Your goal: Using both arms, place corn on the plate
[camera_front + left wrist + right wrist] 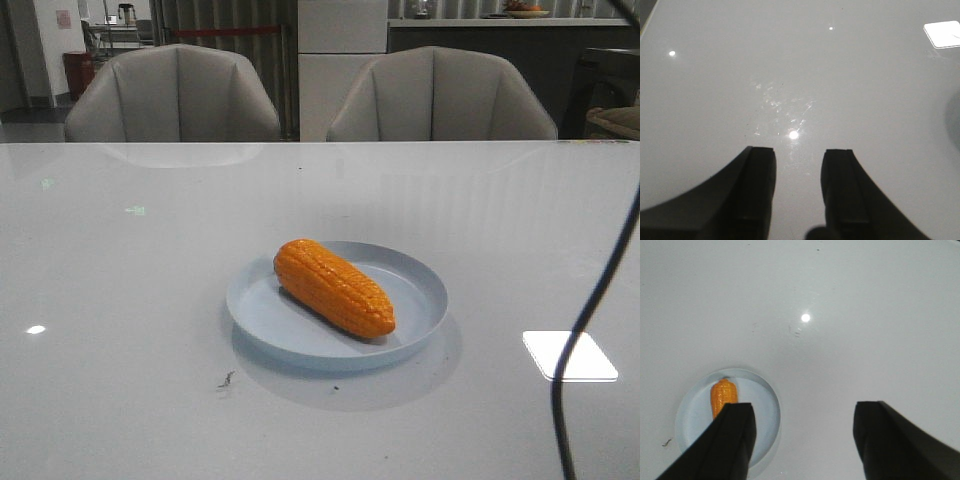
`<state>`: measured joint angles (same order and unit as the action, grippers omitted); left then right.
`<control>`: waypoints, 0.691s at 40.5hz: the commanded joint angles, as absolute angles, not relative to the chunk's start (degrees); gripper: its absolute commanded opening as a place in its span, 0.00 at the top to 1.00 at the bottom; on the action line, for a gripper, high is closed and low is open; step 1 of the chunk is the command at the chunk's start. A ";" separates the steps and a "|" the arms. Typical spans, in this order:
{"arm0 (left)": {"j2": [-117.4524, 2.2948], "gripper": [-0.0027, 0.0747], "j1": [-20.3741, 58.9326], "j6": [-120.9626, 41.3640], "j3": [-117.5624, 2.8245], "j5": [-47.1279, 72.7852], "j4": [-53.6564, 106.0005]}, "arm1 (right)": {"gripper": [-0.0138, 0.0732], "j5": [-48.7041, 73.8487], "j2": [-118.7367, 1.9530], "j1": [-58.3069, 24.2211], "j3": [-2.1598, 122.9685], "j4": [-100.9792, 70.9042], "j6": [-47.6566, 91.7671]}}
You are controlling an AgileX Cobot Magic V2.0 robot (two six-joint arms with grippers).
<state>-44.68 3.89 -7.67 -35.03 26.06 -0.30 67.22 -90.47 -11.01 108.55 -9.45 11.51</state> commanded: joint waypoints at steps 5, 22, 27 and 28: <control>-44.32 0.56 3.86 -7.20 -36.66 22.22 -0.32 | 0.23 54.72 -76.37 -3.35 92.76 -10.68 11.96; -44.32 0.56 3.86 -7.20 -36.66 20.02 -0.32 | 0.23 35.25 -46.09 2.52 53.38 -9.44 12.14; -44.32 0.56 3.86 -7.20 -36.66 19.31 -0.32 | 0.23 34.02 -38.48 2.52 44.73 -9.44 12.14; -44.32 0.56 3.86 -7.20 -36.66 19.31 -0.32 | 0.23 34.03 -37.46 2.52 43.69 -9.44 12.14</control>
